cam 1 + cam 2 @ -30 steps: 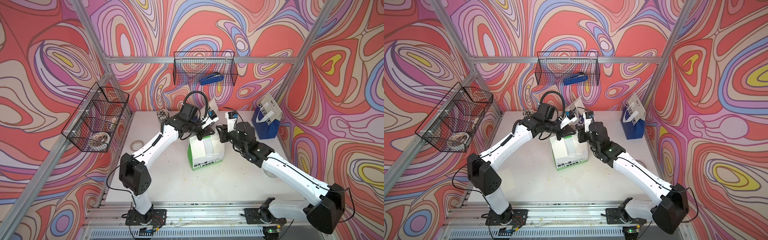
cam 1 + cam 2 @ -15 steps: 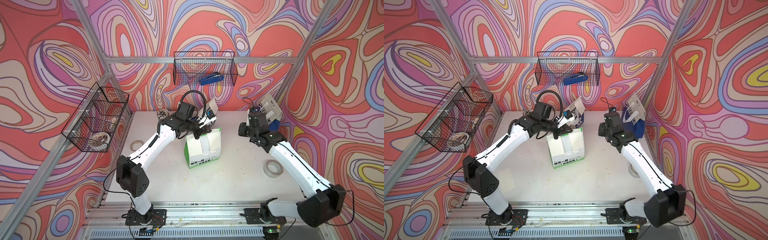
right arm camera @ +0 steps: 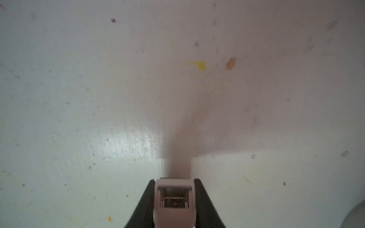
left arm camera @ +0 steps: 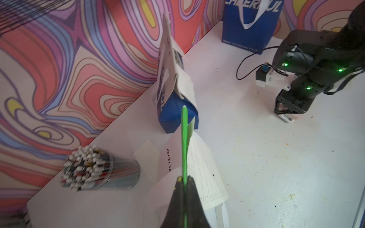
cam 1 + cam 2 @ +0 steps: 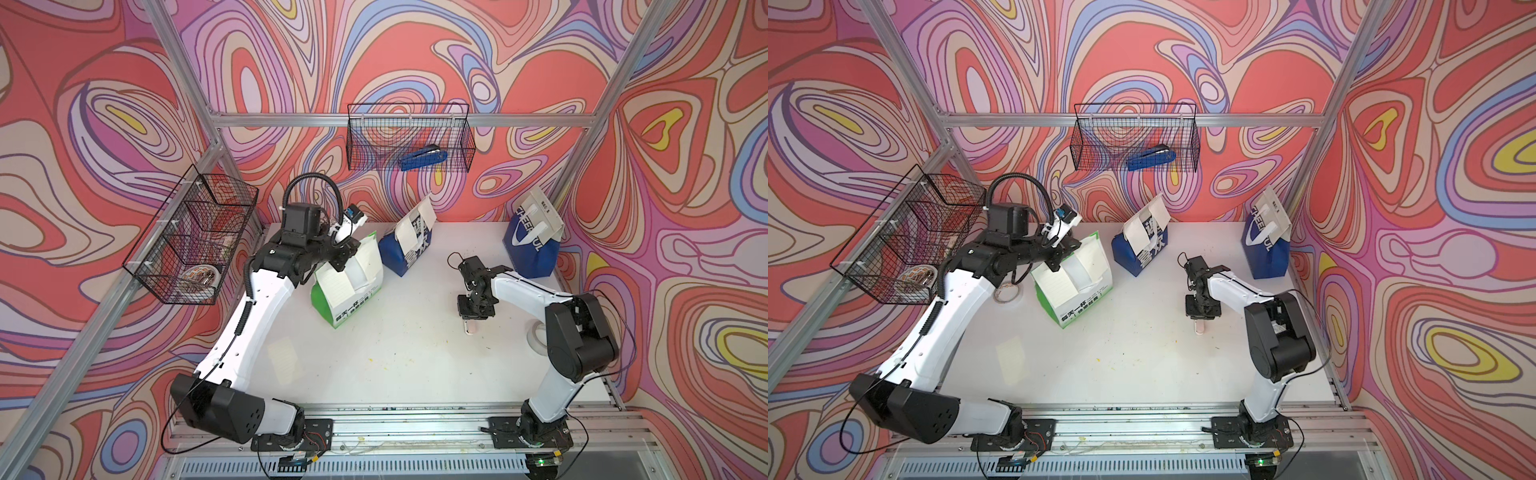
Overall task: Staple the receipts to the bags
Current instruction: Place the stapler at the center of the board, then place the takeout bag at the center of the board.
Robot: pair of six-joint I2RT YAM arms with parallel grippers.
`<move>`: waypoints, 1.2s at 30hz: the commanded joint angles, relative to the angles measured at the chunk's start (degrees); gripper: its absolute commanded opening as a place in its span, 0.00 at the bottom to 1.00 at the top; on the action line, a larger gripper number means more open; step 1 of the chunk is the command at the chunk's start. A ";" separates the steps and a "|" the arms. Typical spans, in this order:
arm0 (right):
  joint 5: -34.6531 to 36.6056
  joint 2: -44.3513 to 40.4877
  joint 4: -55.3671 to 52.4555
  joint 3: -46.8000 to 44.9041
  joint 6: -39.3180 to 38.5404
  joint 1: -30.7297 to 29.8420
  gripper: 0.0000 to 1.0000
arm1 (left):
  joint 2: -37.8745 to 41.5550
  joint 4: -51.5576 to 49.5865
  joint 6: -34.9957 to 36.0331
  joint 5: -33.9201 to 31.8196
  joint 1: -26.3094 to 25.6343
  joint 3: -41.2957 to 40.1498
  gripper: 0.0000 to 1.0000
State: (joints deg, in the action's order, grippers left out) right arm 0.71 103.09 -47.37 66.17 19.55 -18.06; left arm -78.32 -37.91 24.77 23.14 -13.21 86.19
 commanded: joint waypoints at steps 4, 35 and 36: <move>-1.99 3.91 3.58 0.42 2.81 -0.04 0.10 | 3.62 5.64 -2.34 -3.98 5.48 -5.30 0.00; -47.63 -31.57 36.37 -4.72 -35.38 -0.30 0.55 | -3.21 -1.56 15.60 32.40 -5.40 -0.95 0.00; -53.16 -32.46 35.53 -5.74 -42.86 -0.30 0.56 | -3.29 -2.61 16.92 33.07 -6.45 -0.69 0.00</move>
State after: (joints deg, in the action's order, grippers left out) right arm -34.30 72.01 -14.76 63.51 -6.07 -18.13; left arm -81.65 -36.77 35.66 51.09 -17.56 82.87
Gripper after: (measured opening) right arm 0.555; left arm 0.056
